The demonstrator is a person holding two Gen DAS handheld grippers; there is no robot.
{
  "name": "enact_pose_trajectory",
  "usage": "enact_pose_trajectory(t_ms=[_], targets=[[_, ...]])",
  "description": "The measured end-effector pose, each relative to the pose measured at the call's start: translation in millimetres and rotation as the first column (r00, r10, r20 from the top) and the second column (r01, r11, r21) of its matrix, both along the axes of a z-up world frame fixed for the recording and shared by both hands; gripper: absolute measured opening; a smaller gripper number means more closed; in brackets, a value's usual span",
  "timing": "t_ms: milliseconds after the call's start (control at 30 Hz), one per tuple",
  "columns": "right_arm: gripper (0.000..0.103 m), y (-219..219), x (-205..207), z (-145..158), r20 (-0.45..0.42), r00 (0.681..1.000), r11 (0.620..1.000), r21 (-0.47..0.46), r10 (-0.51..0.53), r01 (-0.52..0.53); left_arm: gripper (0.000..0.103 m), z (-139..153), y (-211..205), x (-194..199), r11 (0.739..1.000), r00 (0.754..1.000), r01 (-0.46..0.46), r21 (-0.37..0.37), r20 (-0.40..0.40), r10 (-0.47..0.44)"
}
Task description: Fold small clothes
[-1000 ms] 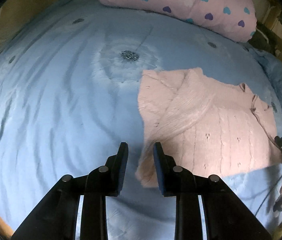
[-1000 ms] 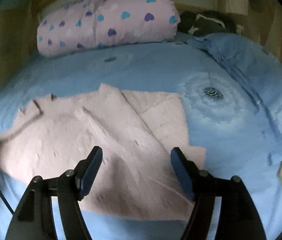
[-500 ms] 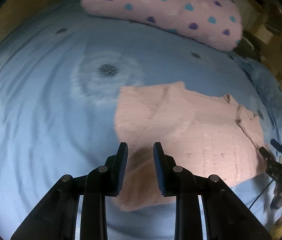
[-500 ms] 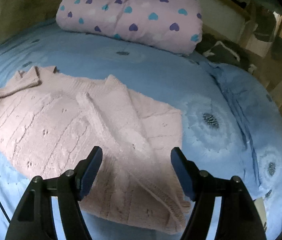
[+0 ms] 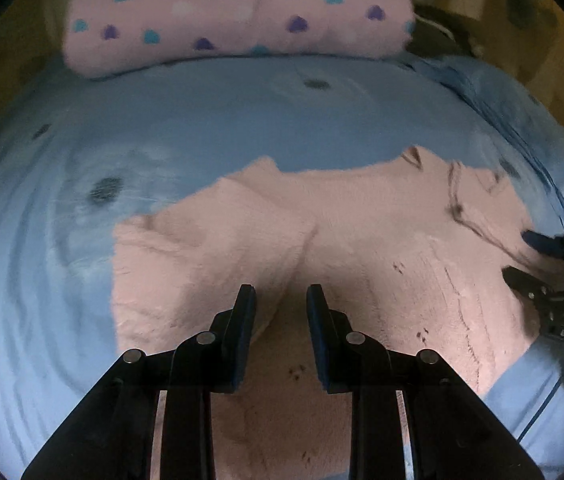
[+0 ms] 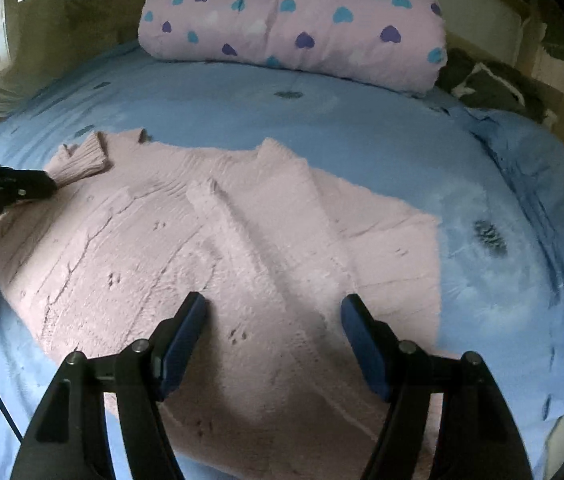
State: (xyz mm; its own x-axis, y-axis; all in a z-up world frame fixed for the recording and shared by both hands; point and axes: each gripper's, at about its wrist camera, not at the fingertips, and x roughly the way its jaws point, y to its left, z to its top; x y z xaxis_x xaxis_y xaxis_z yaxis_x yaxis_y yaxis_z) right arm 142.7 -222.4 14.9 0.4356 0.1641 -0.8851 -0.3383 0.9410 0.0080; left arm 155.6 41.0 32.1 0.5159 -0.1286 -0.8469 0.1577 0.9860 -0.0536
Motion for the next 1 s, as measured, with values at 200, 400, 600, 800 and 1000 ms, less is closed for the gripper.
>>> enact_pose_trajectory(t_ms=[200, 400, 600, 800, 1000], targets=[[0.074, -2.0, 1.9, -7.8, 0.009, 1.000, 1.000, 0.013, -0.011, 0.011, 0.020, -14.1, -12.8, 0.9, 0.990, 0.999, 0.031, 0.137, 0.040, -0.037], [0.064, -8.2, 2.1, -6.2, 0.023, 0.999, 0.998, 0.045, -0.033, 0.032, 0.002, -8.2, 0.9, 2.8, 0.994, 0.993, -0.043, 0.096, 0.114, 0.032], [0.059, -19.6, 5.6, -5.0, 0.015, 0.997, 0.990, 0.114, -0.080, 0.077, 0.002, 7.0, 52.3, 12.4, 0.967, 0.955, -0.242, 0.079, 0.193, 0.223], [0.059, -20.1, 7.0, -5.8, 0.010, 0.995, 0.986, 0.135, -0.102, 0.100, 0.003, 0.4, 81.0, 16.8, 0.947, 0.955, -0.280, 0.160, 0.150, 0.257], [0.047, -27.3, 9.4, -6.4, -0.001, 0.990, 0.975, 0.172, -0.143, 0.141, 0.008, 9.6, 79.7, -8.5, 0.933, 0.942, -0.331, 0.141, 0.115, 0.317]])
